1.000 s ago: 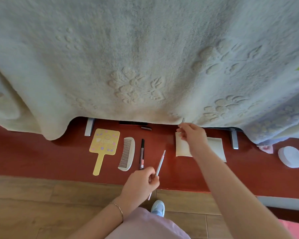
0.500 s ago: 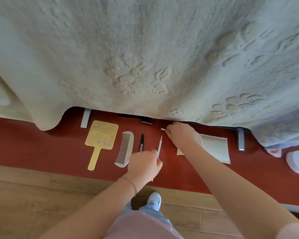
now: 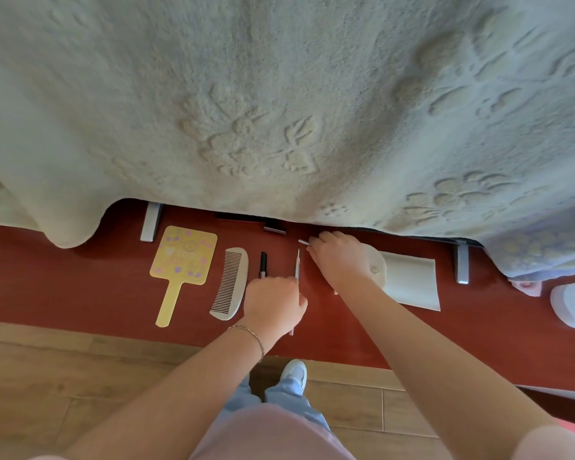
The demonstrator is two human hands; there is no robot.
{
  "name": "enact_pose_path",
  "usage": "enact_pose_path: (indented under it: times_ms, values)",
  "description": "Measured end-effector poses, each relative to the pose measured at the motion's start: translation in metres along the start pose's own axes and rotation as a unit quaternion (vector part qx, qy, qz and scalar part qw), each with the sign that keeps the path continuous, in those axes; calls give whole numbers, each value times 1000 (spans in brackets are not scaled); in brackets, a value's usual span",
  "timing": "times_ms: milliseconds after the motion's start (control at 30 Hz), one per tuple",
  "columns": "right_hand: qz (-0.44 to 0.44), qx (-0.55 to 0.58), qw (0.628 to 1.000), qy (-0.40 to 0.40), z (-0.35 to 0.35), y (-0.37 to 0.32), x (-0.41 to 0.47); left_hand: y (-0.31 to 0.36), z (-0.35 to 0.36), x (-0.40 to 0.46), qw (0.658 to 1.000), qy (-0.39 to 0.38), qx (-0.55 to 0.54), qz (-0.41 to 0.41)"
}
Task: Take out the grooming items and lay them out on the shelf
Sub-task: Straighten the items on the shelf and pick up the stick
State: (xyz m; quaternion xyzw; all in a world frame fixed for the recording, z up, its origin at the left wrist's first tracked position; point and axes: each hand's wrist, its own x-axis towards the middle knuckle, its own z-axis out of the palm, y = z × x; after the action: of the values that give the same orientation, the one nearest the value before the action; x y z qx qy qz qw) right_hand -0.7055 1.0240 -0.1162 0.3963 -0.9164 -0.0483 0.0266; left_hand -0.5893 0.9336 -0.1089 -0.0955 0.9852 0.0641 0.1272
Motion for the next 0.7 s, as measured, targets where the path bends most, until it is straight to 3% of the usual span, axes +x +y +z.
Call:
enact_pose_path:
  times_ms: [300, 467, 533, 600, 700]
  values:
    - [6, 82, 994, 70, 0, 0, -3, -2, 2, -5, 1000, -3, -13, 6]
    - [150, 192, 949, 198, -25, 13, -40, -4, -3, -13, 999, 14, -37, 10]
    - [266, 223, 925, 153, -29, 21, -57, -3, -6, -16, 997, 12, -70, 14]
    - [386, 275, 879, 44, -28, 27, -68, 0, -10, -17, 993, 14, -115, 14]
    - [454, 343, 822, -37, -25, 32, -73, 8, -16, -16, 984, 26, -176, 21]
